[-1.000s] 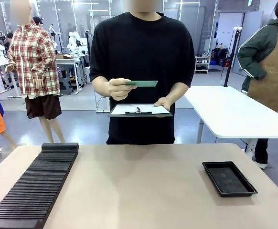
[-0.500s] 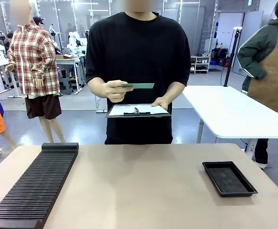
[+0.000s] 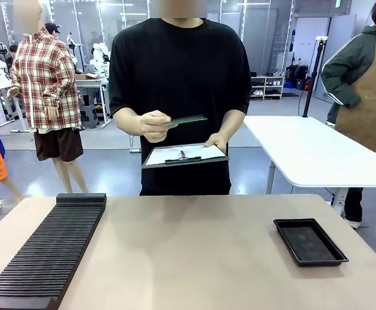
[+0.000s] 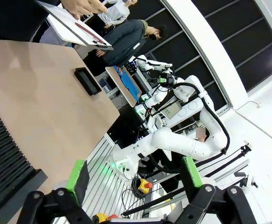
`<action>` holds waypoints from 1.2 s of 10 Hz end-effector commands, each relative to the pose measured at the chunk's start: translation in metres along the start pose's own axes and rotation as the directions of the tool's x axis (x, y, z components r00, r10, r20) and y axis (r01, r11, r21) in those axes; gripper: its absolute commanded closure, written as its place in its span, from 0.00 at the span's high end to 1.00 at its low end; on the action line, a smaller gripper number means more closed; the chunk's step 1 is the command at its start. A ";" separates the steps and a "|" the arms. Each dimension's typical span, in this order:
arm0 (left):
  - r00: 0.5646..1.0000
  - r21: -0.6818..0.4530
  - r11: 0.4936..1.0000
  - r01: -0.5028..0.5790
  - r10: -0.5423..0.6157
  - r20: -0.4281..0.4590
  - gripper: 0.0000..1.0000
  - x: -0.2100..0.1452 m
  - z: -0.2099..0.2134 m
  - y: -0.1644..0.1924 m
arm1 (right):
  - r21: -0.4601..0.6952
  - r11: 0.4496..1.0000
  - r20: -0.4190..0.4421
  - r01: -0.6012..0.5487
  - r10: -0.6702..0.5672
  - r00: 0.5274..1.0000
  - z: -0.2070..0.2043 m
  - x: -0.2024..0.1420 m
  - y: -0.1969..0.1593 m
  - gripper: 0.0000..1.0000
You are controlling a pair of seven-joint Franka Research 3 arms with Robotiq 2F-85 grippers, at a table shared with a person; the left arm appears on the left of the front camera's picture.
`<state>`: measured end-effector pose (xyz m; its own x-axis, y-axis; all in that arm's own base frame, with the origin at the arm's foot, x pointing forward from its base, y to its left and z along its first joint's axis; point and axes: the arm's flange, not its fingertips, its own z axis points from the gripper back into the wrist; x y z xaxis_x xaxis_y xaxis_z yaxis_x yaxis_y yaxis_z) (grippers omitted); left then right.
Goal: Inspect the PCB.
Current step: Pick up the Blank PCB that the human is holding.
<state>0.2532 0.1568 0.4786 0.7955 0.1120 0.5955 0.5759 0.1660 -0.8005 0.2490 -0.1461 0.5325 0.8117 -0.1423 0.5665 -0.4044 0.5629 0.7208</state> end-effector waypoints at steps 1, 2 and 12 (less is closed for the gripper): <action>1.000 0.010 1.000 0.013 -0.013 0.002 1.00 0.003 0.001 -0.004 | 0.010 1.000 0.008 -0.018 0.018 1.000 0.000 0.001 -0.001 1.00; 1.000 0.010 1.000 0.013 -0.013 0.002 1.00 0.003 0.001 -0.004 | 0.010 1.000 0.008 -0.018 0.018 1.000 0.000 0.001 -0.001 1.00; 1.000 0.010 1.000 0.013 -0.013 0.002 1.00 0.003 0.001 -0.004 | 0.010 1.000 0.008 -0.018 0.018 1.000 0.000 0.001 -0.001 1.00</action>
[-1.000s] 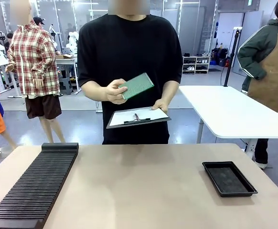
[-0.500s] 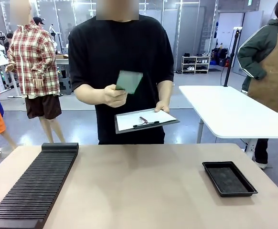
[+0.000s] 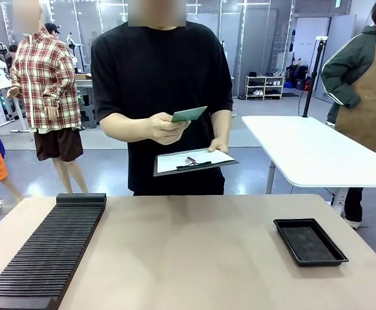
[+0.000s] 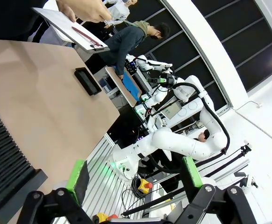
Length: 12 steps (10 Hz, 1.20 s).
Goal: Inspect the PCB.
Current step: Pick up the Blank PCB that the human is holding.
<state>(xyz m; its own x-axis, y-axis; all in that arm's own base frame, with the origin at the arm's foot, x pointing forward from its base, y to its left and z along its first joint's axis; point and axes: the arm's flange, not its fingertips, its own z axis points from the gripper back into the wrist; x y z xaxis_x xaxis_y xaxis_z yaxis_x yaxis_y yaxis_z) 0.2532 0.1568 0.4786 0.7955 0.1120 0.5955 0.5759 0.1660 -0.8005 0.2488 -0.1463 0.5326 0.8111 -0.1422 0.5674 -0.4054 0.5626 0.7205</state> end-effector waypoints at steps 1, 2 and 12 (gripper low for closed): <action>1.000 0.010 1.000 0.013 -0.013 0.002 1.00 0.003 0.001 -0.004 | 0.009 1.000 0.008 -0.017 0.017 1.000 0.000 0.001 -0.001 1.00; 1.000 0.010 1.000 0.013 -0.013 0.002 1.00 0.003 0.001 -0.004 | 0.009 1.000 0.008 -0.017 0.017 1.000 0.000 0.001 -0.001 1.00; 1.000 0.010 1.000 0.013 -0.013 0.002 1.00 0.003 0.001 -0.004 | 0.009 1.000 0.008 -0.017 0.017 1.000 0.000 0.001 -0.001 1.00</action>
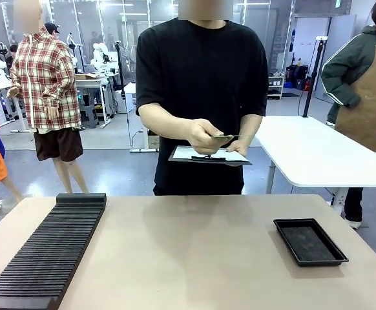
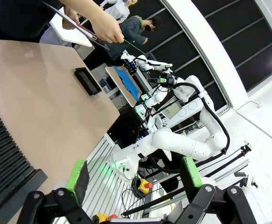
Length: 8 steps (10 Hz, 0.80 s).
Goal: Inspect the PCB.
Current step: Pick up the Blank PCB that the human is holding.
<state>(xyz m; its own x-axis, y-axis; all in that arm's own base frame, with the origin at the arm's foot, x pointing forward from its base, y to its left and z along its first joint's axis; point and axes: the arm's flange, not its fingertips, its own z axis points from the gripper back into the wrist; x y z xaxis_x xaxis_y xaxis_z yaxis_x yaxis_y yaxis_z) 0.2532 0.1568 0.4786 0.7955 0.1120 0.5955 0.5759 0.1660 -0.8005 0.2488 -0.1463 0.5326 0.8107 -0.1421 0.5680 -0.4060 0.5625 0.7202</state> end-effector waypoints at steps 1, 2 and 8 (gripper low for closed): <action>1.000 0.010 1.000 0.013 -0.013 0.002 1.00 0.003 0.001 -0.004 | 0.000 1.000 0.000 0.000 0.000 1.000 0.000 0.000 0.000 1.00; 1.000 0.010 1.000 0.013 -0.013 0.002 1.00 0.003 0.001 -0.004 | 0.016 1.000 -0.044 -0.026 0.027 0.999 0.004 0.007 0.016 1.00; 1.000 0.010 1.000 0.013 -0.013 0.002 1.00 0.003 0.001 -0.004 | 0.200 0.848 -0.219 0.490 -0.449 0.866 -0.058 0.099 0.050 1.00</action>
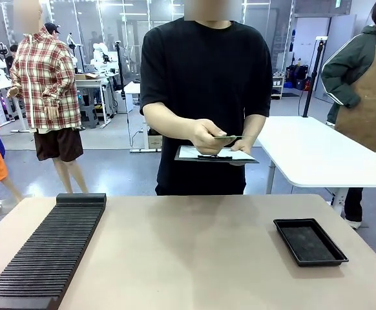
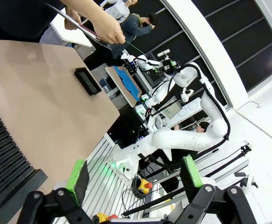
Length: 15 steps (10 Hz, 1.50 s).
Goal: Inspect the PCB.
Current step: Pick up the Blank PCB that the human is holding.
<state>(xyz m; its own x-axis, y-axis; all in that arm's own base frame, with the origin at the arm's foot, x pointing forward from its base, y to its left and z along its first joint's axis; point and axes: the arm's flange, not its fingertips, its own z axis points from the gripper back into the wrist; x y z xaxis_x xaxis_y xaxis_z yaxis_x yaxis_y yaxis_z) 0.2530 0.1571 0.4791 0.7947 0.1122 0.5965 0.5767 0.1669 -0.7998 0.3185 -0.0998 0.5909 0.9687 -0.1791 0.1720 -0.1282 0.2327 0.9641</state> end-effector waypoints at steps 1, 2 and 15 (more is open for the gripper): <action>1.000 0.009 1.000 0.012 -0.012 0.002 1.00 0.003 0.001 -0.003 | -0.048 0.987 -0.038 0.154 -0.156 0.987 -0.042 0.024 0.011 1.00; 1.000 0.009 1.000 0.012 -0.012 0.002 1.00 0.003 0.001 -0.003 | -0.045 0.980 -0.057 0.193 -0.195 0.979 -0.064 0.030 0.011 1.00; 1.000 0.009 1.000 0.012 -0.012 0.002 1.00 0.003 0.001 -0.003 | 0.050 0.928 -0.184 0.370 -0.356 0.916 -0.227 0.048 -0.029 1.00</action>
<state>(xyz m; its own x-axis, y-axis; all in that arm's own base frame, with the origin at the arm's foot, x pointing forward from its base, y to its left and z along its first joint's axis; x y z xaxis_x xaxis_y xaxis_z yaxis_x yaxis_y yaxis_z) 0.2531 0.1573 0.4796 0.7942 0.1118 0.5973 0.5774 0.1678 -0.7991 0.4133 0.1006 0.5219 0.9693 -0.0761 -0.2338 0.2419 0.1246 0.9623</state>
